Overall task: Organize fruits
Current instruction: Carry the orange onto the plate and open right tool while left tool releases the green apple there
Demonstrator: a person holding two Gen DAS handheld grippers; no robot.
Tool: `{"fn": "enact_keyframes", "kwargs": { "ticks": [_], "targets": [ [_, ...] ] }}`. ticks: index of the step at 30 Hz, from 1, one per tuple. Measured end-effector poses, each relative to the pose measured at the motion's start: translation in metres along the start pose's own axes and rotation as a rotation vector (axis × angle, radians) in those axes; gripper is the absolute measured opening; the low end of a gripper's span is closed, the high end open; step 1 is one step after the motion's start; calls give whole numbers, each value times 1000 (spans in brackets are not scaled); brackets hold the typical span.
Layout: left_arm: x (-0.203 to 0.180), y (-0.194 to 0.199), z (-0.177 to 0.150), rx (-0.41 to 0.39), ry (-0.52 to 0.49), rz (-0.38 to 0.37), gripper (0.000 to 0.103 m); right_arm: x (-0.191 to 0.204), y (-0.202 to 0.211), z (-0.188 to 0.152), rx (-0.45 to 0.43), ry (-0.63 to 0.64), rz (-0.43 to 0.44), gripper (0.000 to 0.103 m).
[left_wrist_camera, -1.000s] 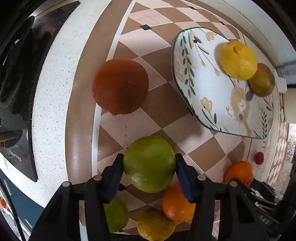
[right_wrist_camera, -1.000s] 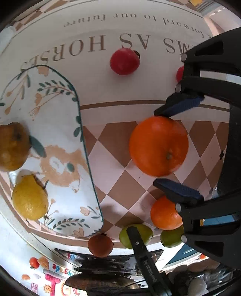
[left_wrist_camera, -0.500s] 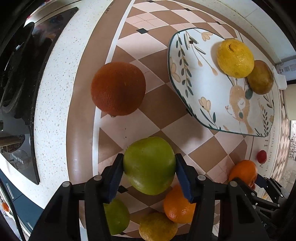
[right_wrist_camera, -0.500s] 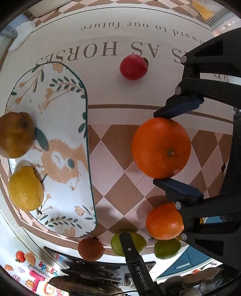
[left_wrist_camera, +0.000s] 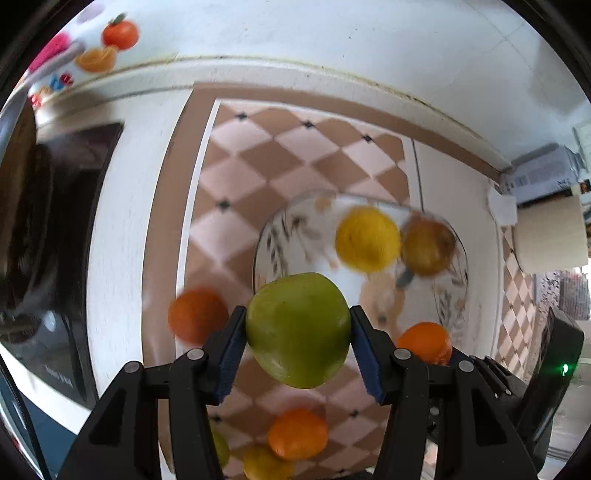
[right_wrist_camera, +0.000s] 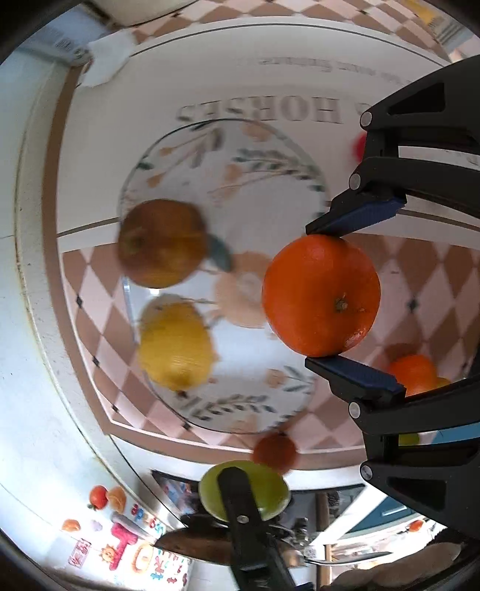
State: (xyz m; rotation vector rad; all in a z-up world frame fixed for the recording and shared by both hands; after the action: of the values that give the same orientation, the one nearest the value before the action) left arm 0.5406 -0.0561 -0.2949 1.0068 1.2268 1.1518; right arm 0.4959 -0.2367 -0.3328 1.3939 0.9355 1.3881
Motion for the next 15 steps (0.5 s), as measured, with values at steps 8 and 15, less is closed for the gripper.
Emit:
{"fn": "enact_keyframes", "kwargs": {
  "ticks": [8,15],
  "targets": [
    [2,-57,43,116,20,35,52,-2,-32,35,43,10,-41,66],
    [5,-76,50,172,56,23,52,-1,-44,39,74,1,-26,66]
  ]
}}
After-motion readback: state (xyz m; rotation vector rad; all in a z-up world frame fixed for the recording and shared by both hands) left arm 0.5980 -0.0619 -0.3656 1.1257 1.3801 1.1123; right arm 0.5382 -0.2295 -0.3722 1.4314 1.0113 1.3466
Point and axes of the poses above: each gripper's, at about its wrist camera, not at the fingertips, and y roughly against the way its jaws point, x to its left, z to its top, the point moved 3 cm from there along -y, roughly the way its jaws point, and after that the axes turned 2 degrees about z, right-handed, at the moved point
